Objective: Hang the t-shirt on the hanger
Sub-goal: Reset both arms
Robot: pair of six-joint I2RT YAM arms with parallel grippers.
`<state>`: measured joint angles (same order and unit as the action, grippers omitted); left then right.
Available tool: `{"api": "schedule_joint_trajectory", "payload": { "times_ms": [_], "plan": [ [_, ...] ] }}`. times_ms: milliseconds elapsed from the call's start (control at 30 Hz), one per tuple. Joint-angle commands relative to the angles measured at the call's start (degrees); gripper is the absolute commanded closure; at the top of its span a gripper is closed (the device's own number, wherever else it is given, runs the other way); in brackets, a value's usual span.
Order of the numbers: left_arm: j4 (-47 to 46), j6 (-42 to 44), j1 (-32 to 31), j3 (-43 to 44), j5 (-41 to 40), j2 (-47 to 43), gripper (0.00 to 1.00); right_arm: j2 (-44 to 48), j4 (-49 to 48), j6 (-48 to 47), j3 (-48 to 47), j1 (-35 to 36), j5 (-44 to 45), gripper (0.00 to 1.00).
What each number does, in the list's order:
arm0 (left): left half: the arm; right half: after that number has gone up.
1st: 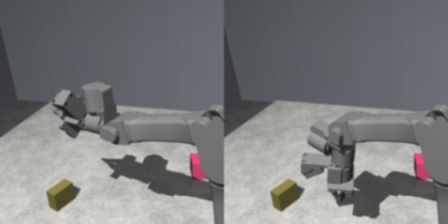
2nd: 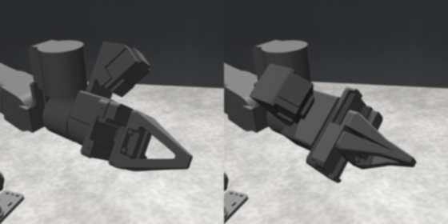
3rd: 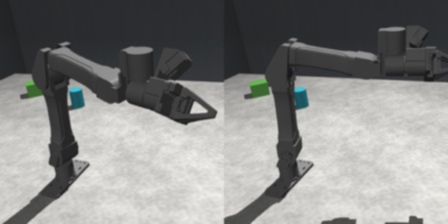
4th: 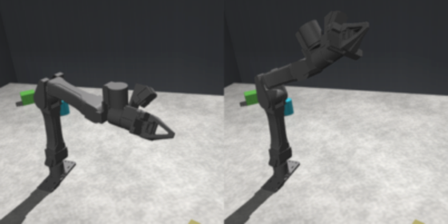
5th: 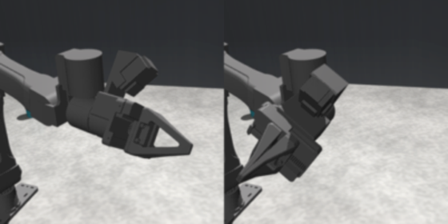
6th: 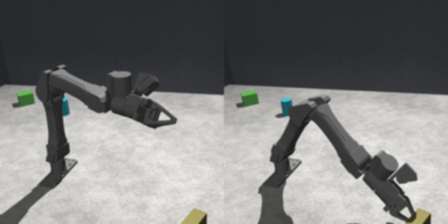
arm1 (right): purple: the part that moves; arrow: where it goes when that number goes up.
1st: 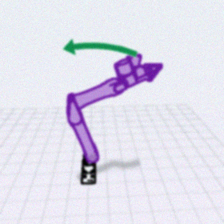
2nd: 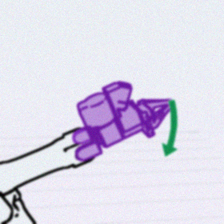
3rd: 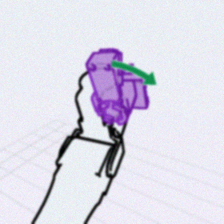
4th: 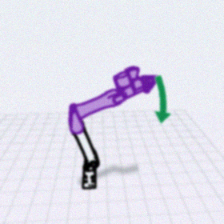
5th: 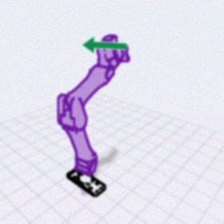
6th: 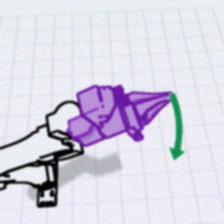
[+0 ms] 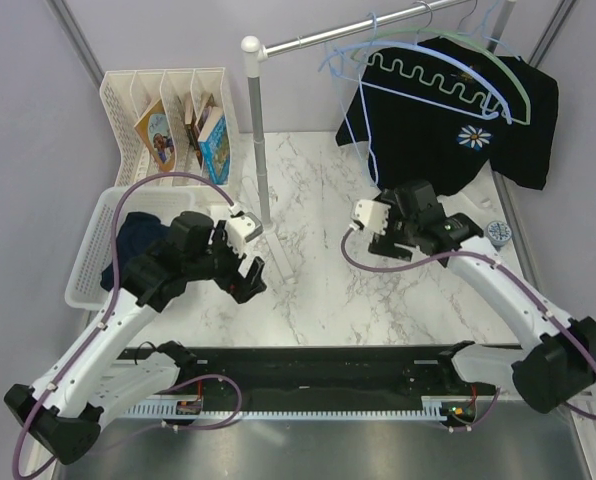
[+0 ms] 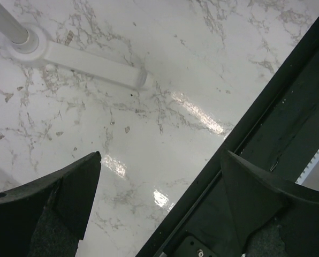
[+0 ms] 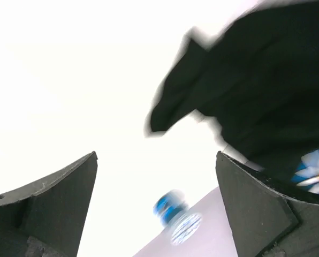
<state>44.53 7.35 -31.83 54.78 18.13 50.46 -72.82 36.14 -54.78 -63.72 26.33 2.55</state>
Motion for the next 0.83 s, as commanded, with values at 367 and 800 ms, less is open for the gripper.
{"api": "schedule_joint_trajectory", "payload": {
  "times_ms": [367, 800],
  "plan": [
    [11.44, 9.43, 6.52, 6.65, -15.74, -7.65, 0.01, 29.83, 23.53, 26.29, -3.04, -0.57, 1.96, 0.02],
    [14.44, 8.73, 16.71, 9.28, -23.40, -18.90, 0.01, 38.10, 23.28, 35.54, -6.67, -2.51, -0.97, 0.02]
  ]
}}
